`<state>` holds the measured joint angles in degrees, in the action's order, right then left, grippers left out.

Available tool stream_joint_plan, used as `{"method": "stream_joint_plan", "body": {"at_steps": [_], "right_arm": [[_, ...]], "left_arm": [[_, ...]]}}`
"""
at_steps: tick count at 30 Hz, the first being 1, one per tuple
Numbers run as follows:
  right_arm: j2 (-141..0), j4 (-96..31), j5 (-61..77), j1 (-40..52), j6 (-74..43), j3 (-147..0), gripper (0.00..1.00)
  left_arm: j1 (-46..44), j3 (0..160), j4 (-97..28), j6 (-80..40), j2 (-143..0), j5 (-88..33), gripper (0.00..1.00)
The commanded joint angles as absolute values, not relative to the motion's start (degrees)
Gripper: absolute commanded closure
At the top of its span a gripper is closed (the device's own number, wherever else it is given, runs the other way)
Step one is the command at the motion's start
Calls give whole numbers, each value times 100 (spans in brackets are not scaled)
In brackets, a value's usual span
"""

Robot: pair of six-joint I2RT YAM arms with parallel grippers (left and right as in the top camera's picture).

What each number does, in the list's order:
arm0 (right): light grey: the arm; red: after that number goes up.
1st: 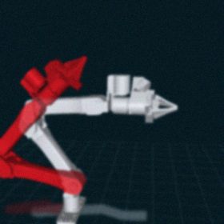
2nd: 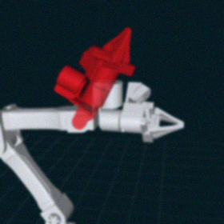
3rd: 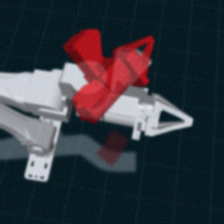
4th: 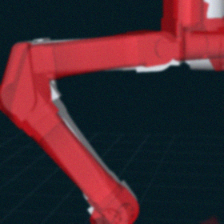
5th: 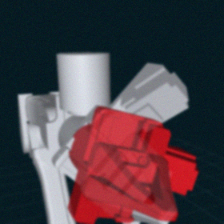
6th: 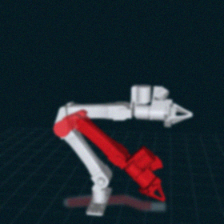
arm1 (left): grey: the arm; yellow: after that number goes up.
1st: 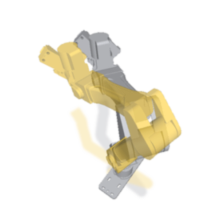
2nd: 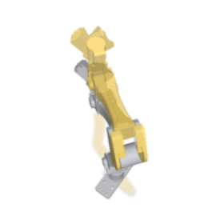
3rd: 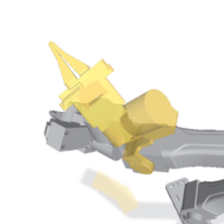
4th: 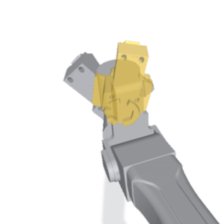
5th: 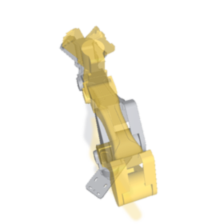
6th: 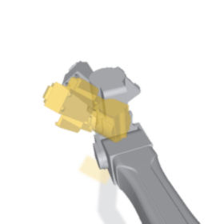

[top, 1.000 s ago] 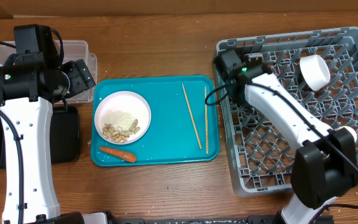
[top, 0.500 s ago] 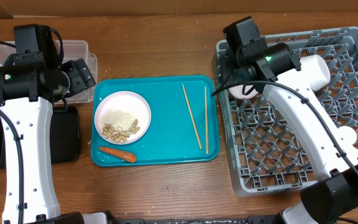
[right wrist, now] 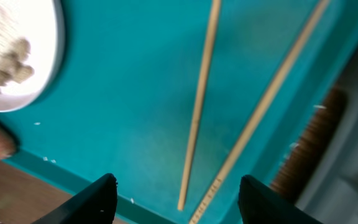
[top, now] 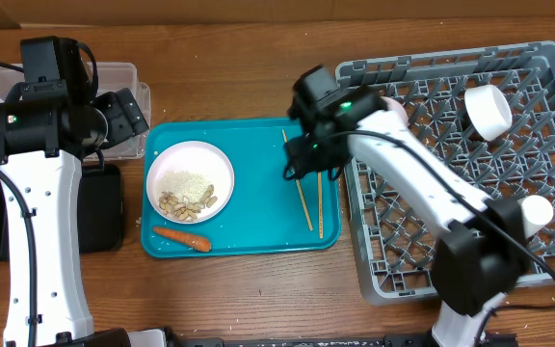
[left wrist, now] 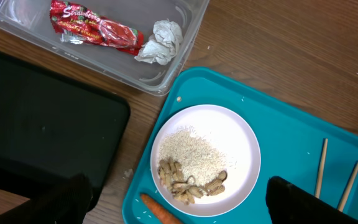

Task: Sort waste into correct bins and load items into the dishwasher
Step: 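Grasp one chopstick on the tray with the right gripper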

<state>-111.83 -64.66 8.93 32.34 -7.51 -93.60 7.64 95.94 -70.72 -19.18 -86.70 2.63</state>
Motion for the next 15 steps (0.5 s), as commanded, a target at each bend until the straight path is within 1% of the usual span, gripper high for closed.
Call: {"method": "stream_joint_plan", "body": {"at_steps": [1,3,7,10,11,12,13,14,15], "right_arm": [[-11594,-6344,858,3413,-790,-9332,36],[-11878,-6283,838,3500,-797,-9332,39],[-12328,-6204,340,3573,-1236,-9332,41],[-12545,-6143,305,3573,-1273,-9332,43],[-12604,-6134,303,3573,-1271,-9332,45],[-12650,-6136,305,3573,-1271,-9332,48],[-12713,-6145,303,3573,-1271,-9332,55],[-12731,-6158,305,3573,-1273,-9332,60],[-12770,-6163,305,3573,-1271,-9332,67]], "left_arm": [[786,9609,-7065,-1931,-8700,296,9],[786,9609,-7070,-1931,-8700,296,9],[786,9609,-7070,-1931,-8700,296,9],[786,9609,-7067,-1931,-8700,296,9],[786,9609,-7067,-1931,-8700,296,9],[786,9609,-7070,-1931,-8700,296,9],[786,9609,-7067,-1931,-8700,296,9],[786,9609,-7067,-1931,-8700,296,9],[786,9609,-7067,-1931,-8700,296,9]]}}
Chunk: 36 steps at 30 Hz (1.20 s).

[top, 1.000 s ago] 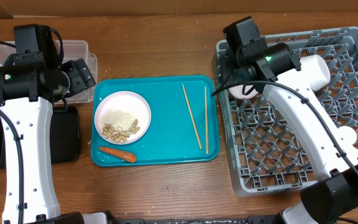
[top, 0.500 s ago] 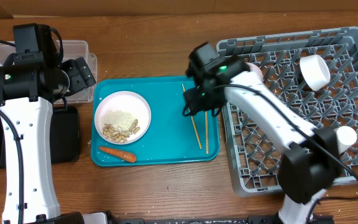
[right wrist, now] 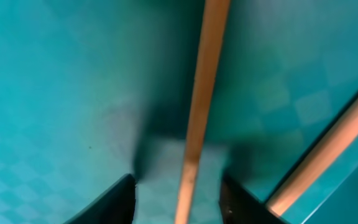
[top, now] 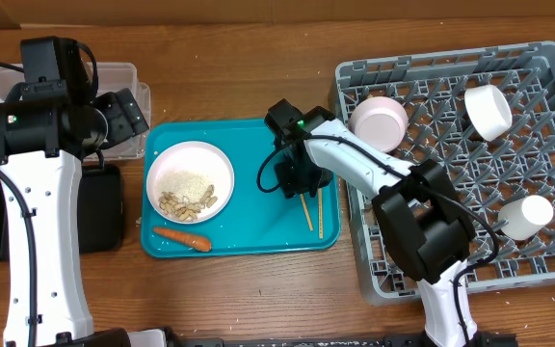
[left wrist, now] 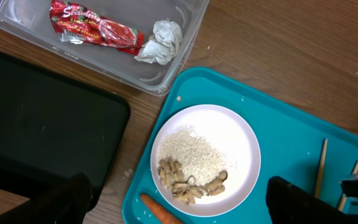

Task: Sort waste into correct bins and load items into the dishwasher
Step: 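Grasp one chopstick on the tray with the right gripper, then insert the chopstick upright into the rack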

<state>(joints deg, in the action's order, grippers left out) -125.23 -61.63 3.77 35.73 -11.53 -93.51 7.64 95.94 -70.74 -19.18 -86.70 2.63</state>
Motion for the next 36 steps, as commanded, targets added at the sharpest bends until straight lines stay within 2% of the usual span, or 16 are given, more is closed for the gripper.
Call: {"method": "stream_joint_plan", "body": {"at_steps": [1,4,6,13,20,27,36], "right_arm": [[-12785,-6165,305,3573,-1275,-9332,76],[-12796,-6163,309,3573,-1382,-9332,92],[-12794,-6171,307,3573,-1380,-9338,96],[-12396,-6600,303,3433,-1372,-9889,96],[-11181,-7264,283,2709,-1153,-10945,96],[-10639,-8652,198,1850,-996,-10975,96],[-10418,-9706,198,1789,-978,-10551,96]], "left_arm": [[786,9609,-7067,-1931,-8700,296,9],[786,9609,-7067,-1931,-8700,296,9],[786,9609,-7065,-1931,-8700,296,9],[786,9609,-7059,-1931,-8700,298,9],[786,9609,-7063,-1931,-8700,298,9],[786,9609,-7059,-1931,-8700,298,9],[786,9609,-7041,-1931,-8700,298,9]]}}
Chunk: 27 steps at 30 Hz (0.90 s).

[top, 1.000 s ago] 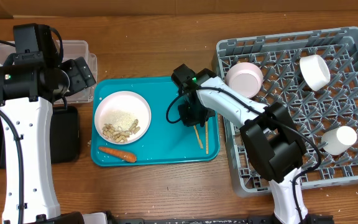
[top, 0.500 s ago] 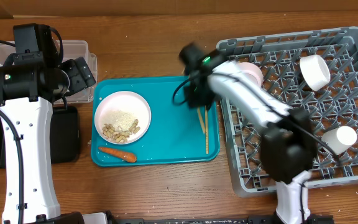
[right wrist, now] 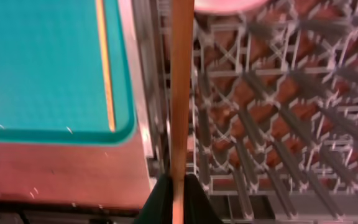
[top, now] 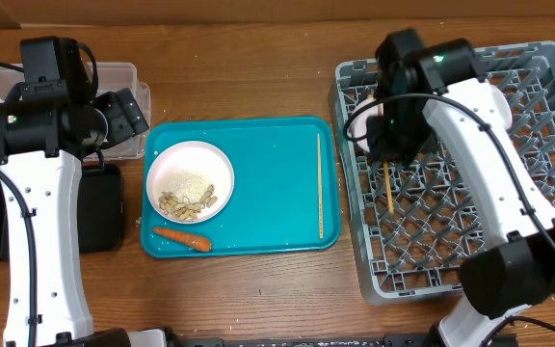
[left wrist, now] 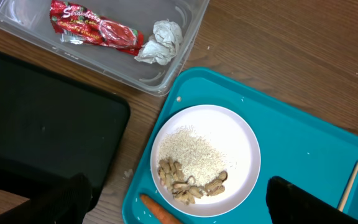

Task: Sort waste into correct bins and load items into the dishwasher
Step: 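Insert the chopstick upright into the rack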

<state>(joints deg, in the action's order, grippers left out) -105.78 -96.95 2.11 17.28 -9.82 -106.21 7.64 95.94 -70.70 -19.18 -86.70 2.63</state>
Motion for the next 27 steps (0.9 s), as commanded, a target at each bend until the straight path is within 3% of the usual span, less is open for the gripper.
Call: {"method": "stream_joint_plan", "body": {"at_steps": [1,8,13,21,27], "right_arm": [[-10287,-9703,198,1793,-1039,-10490,96],[-9045,-9550,226,1793,-1160,-9585,96],[-8237,-8460,263,1793,-1155,-8075,96],[-8267,-6563,353,1793,-746,-6346,96],[-8453,-6108,353,1793,-722,-5927,94]], "left_arm": [[786,9609,-7041,-1931,-8700,298,8],[786,9609,-7026,-1931,-8700,298,8],[786,9609,-7024,-1931,-8700,298,8],[786,9609,-7046,-1931,-8700,296,8],[786,9609,-7046,-1931,-8700,296,8]]}}
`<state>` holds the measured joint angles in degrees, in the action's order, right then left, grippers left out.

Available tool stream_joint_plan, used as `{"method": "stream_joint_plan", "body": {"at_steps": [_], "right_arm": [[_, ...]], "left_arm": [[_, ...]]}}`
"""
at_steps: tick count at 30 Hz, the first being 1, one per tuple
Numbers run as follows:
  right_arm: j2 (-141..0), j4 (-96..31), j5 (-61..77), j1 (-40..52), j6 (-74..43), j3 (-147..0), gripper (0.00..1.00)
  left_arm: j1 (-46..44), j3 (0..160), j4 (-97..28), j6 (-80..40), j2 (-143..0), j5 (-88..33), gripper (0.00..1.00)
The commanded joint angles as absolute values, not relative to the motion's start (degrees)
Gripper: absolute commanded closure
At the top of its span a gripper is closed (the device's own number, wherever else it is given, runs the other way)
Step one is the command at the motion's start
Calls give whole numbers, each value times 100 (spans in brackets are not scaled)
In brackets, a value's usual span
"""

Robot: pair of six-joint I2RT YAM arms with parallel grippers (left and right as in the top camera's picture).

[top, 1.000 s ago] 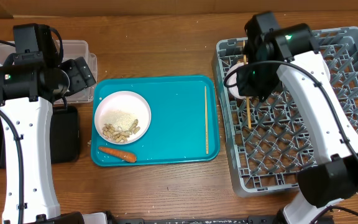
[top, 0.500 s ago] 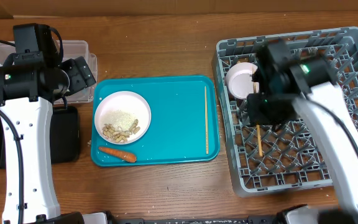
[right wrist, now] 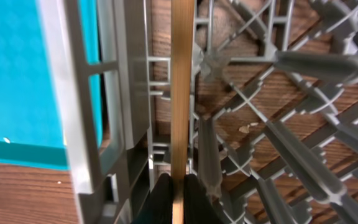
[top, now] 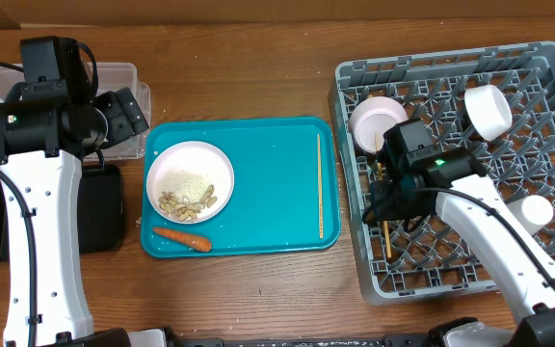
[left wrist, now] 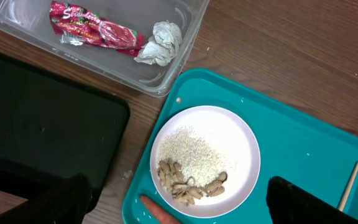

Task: Sort waste into correct bins and load items into the dishwasher
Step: 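Insert the chopstick upright into the rack, then grasp the second chopstick and carry it into the rack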

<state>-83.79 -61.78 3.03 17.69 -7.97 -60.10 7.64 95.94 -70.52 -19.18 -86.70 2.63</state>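
Note:
My right gripper [right wrist: 178, 199] is shut on a wooden chopstick [right wrist: 181, 93], held low inside the grey dish rack [top: 547, 58] along its left wall; overhead the chopstick [top: 385, 231] shows below the arm. A second chopstick [top: 320, 188] lies on the teal tray [top: 258, 154]. The tray also holds a white bowl [left wrist: 205, 160] of rice and peanut shells and a carrot [top: 181, 236]. My left gripper [left wrist: 179, 202] hangs open high above the bowl. A clear bin [left wrist: 185, 43] holds a red wrapper [left wrist: 95, 32] and a crumpled tissue [left wrist: 160, 42].
A black bin [left wrist: 42, 130] lies left of the tray. In the rack sit a pink bowl [top: 376, 123], a white cup [top: 487, 109] and another white cup [top: 533, 212]. Bare wood surrounds the tray.
The right gripper has moved down and toward the front of the rack with the chopstick, now low among the rack's grid beside its left wall. The left arm has not moved.
The right gripper was open above two chopsticks on the tray, then down around the left one. Then it held that chopstick over the rack's left side, one chopstick staying on the tray. Now the held chopstick is down inside the rack.

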Motion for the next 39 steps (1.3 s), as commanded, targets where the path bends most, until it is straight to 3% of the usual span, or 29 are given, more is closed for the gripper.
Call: {"method": "stream_joint_plan", "body": {"at_steps": [1,2,3,7,16,27,36,39], "right_arm": [[-8460,-6108,353,1793,-722,-5927,79],[-8462,-6090,353,1793,-722,-5929,65],[-8460,-6082,353,1793,-725,-5944,58],[-8455,-6283,392,1793,-725,-6340,51],[-8455,-6145,770,1951,-744,-8608,49],[-9863,-6226,757,2954,-757,-8547,48],[-11542,-6112,600,3240,-1966,-8547,50],[-11889,-6095,436,3242,-2150,-8547,56]], "left_arm": [[786,9609,-7046,-1931,-8700,296,8],[786,9609,-7046,-1931,-8700,296,8],[786,9609,-7046,-1931,-8700,296,8],[786,9609,-7046,-1931,-8700,296,8],[786,9609,-7052,-1931,-8700,296,8],[786,9609,-7131,-1935,-8700,294,8],[786,9609,-7175,-1935,-8700,296,8],[786,9609,-7177,-1935,-8700,294,8]]}}
